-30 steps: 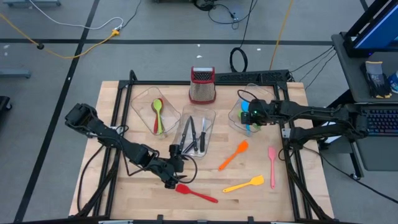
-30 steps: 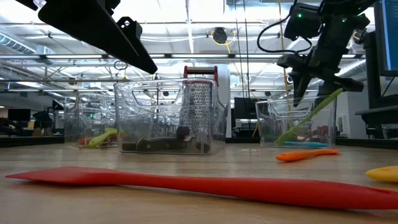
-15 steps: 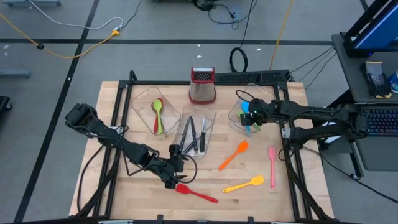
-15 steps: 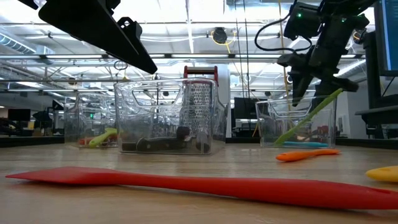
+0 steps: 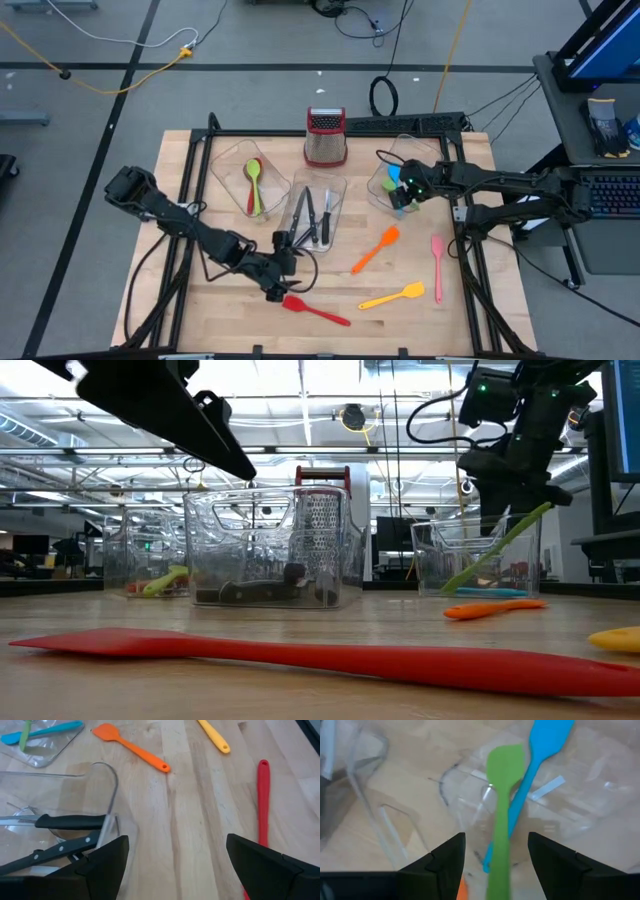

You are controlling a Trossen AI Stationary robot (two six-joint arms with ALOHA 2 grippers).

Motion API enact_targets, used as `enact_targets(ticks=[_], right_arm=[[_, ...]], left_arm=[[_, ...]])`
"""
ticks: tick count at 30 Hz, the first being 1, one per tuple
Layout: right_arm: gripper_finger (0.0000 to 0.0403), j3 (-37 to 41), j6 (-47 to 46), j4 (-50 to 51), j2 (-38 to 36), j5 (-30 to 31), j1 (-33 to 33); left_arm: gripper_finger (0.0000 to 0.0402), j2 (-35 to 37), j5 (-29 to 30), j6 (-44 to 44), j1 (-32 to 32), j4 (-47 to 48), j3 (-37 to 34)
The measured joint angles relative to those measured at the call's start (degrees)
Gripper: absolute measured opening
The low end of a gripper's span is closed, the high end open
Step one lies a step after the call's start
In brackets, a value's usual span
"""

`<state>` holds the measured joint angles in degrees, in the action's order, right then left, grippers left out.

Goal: Pick & Place Kitchen Items
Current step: Put the green spatula on the right transparent bin

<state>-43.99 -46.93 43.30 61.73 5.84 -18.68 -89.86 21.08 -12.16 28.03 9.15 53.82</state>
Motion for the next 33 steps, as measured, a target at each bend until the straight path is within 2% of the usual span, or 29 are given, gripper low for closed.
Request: enact_targets(ticks=[8, 14, 17, 22, 26, 33], right_arm=[[0.0207, 0.00, 6.43, 0.42, 0.00, 0.15, -0.44], [0.0207, 0.00, 7.19, -0.17, 0.16, -0.96, -2.81], [0.0207, 0.08, 7.83, -0.05, 1.44, -4.37, -4.05], [0.0206, 0.76, 9.06, -0.32, 4.62, -4.69, -5.29], [0.0204, 0.76, 9.74, -1.15, 6.47, -7.61, -6.32], [0.0203, 0.76, 13.60, -3.77, 8.09, -6.28, -6.48]], left_arm=[[0.0335, 0.00, -0.02, -0.02, -2.15, 0.00, 0.00], [0.0335, 0.00, -0.05, -0.02, -2.92, 0.00, 0.00], [0.0335, 0.00, -0.06, -0.02, -3.02, -0.02, 0.00], [0.0335, 0.00, -0.06, -0.05, -2.99, 0.00, 0.00], [0.0335, 0.00, -0.06, -0.13, -2.99, 0.02, 0.00], [0.0335, 0.00, -0.06, -0.11, -3.02, 0.02, 0.00]])
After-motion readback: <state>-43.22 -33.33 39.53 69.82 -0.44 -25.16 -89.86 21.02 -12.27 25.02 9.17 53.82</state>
